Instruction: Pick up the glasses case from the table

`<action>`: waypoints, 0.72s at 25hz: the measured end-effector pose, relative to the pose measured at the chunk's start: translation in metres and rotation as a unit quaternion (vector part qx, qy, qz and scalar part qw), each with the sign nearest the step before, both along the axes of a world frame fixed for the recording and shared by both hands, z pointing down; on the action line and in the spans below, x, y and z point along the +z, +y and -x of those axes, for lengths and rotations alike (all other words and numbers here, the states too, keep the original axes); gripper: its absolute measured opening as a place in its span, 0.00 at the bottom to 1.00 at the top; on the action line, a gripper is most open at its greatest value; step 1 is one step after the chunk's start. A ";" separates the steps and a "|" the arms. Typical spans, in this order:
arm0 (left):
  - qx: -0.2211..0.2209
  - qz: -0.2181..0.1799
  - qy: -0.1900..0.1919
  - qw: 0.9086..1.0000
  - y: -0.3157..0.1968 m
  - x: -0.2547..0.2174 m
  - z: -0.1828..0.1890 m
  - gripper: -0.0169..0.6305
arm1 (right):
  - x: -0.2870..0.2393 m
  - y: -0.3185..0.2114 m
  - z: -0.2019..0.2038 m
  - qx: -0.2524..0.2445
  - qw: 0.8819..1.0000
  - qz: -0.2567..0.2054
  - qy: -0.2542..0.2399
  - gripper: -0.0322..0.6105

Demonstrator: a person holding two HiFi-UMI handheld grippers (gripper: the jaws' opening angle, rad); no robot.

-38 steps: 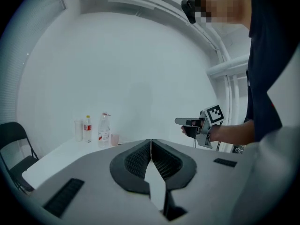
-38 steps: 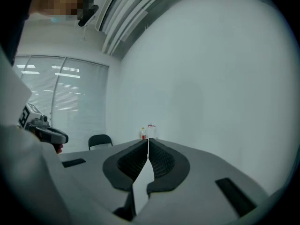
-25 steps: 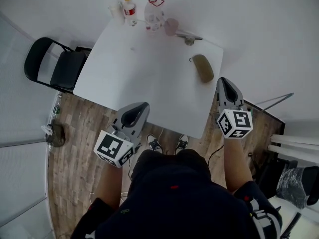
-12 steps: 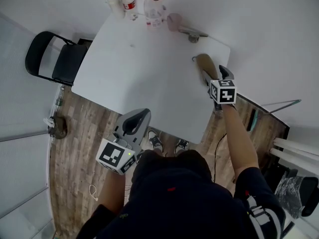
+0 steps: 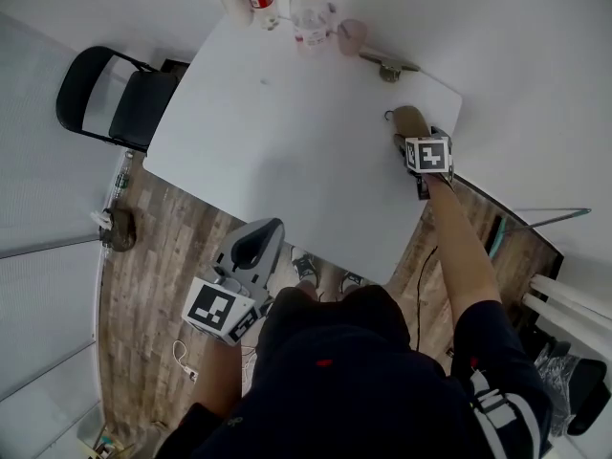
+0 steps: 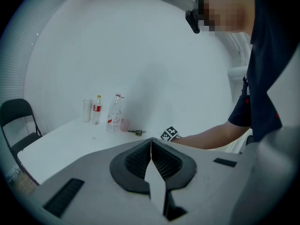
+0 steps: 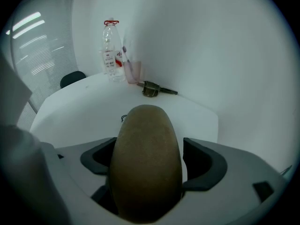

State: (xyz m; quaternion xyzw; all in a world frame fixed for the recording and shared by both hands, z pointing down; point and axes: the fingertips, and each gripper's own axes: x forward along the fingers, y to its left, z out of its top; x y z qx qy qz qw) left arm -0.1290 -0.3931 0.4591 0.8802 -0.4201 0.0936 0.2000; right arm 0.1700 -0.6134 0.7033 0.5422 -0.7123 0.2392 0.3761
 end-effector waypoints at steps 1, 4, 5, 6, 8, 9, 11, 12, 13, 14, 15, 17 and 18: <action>-0.003 0.002 0.001 1.000 0.000 0.001 0.002 0.06 | 0.004 0.000 0.000 0.002 1.000 0.010 -0.001 0.69; -0.010 0.009 0.001 1.000 -0.001 0.004 0.006 0.06 | 0.010 0.000 0.002 0.008 0.999 0.030 -0.016 0.68; -0.010 0.010 0.001 1.000 -0.002 0.005 0.007 0.06 | 0.011 0.000 0.002 0.011 0.999 0.032 -0.019 0.68; -0.010 0.010 0.002 1.000 -0.003 0.005 0.007 0.06 | 0.010 0.001 0.003 0.011 0.999 0.031 -0.020 0.68; -0.005 0.007 0.002 1.000 -0.006 0.005 0.006 0.06 | 0.009 0.001 0.003 0.011 1.000 0.024 -0.016 0.68; -0.002 0.004 0.002 1.000 -0.007 0.004 0.004 0.06 | 0.007 0.002 0.003 0.011 1.000 0.018 -0.014 0.68; 0.004 0.001 0.004 1.000 -0.008 0.001 0.002 0.06 | 0.000 0.004 0.001 0.016 1.000 0.005 -0.016 0.68; 0.007 -0.001 0.004 1.000 -0.008 0.000 0.002 0.06 | -0.004 0.005 0.002 0.017 1.000 -0.002 -0.023 0.68; 0.009 -0.003 0.003 1.000 -0.007 -0.002 0.002 0.06 | -0.010 0.007 0.003 0.016 0.999 -0.011 -0.032 0.68; 0.011 -0.005 0.000 1.000 -0.006 -0.003 0.001 0.06 | -0.018 0.009 0.006 0.013 0.999 -0.021 -0.042 0.68; 0.012 -0.008 -0.003 1.000 -0.005 -0.005 0.001 0.06 | -0.029 0.012 0.009 0.010 0.998 -0.032 -0.051 0.68; 0.015 -0.016 -0.006 1.000 -0.004 -0.010 0.000 0.06 | -0.057 0.022 0.018 -0.002 0.996 -0.057 -0.074 0.68; 0.017 -0.022 -0.006 1.000 -0.004 -0.013 -0.001 0.06 | -0.074 0.027 0.024 -0.012 0.994 -0.071 -0.087 0.68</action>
